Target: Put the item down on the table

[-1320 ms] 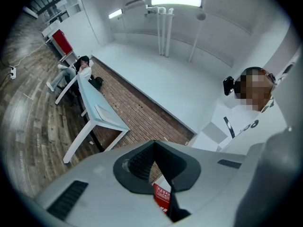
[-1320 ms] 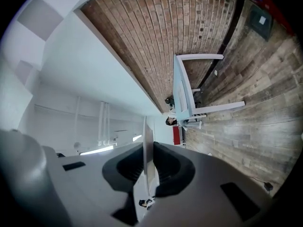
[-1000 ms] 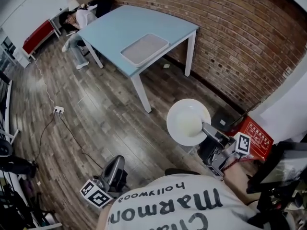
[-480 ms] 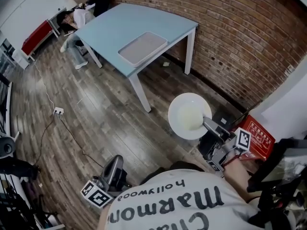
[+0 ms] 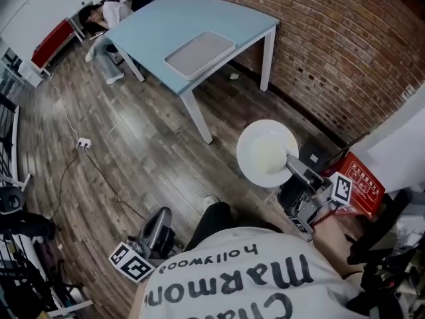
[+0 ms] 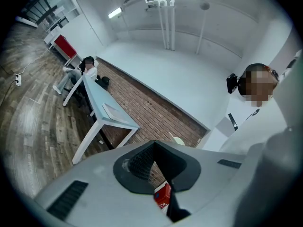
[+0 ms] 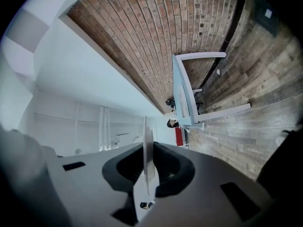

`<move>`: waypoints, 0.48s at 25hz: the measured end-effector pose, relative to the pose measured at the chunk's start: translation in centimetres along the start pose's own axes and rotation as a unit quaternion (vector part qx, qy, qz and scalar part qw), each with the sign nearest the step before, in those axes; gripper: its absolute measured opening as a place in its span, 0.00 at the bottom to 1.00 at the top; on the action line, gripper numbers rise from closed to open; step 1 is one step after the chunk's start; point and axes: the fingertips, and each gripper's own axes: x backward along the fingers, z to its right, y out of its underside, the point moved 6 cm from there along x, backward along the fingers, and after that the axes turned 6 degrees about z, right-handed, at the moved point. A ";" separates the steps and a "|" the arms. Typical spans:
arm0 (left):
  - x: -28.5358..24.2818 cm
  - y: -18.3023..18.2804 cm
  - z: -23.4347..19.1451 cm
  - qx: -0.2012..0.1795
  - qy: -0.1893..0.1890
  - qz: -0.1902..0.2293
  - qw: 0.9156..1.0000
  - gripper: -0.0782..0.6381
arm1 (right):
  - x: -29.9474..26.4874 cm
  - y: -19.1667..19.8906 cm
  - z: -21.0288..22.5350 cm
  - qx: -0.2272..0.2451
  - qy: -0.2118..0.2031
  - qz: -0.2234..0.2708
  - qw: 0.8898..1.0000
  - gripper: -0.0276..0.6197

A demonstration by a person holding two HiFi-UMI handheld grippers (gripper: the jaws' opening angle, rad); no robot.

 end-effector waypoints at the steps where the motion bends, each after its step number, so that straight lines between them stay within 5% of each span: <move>1: 0.1 0.1 -0.2 0.003 -0.004 0.000 1.000 0.12 | 0.0 0.1 0.3 -0.003 0.002 0.000 1.000 0.10; 12: -5.2 -2.3 -4.6 0.003 -0.003 0.001 1.000 0.12 | -1.4 -1.9 0.4 0.017 0.023 0.032 0.999 0.10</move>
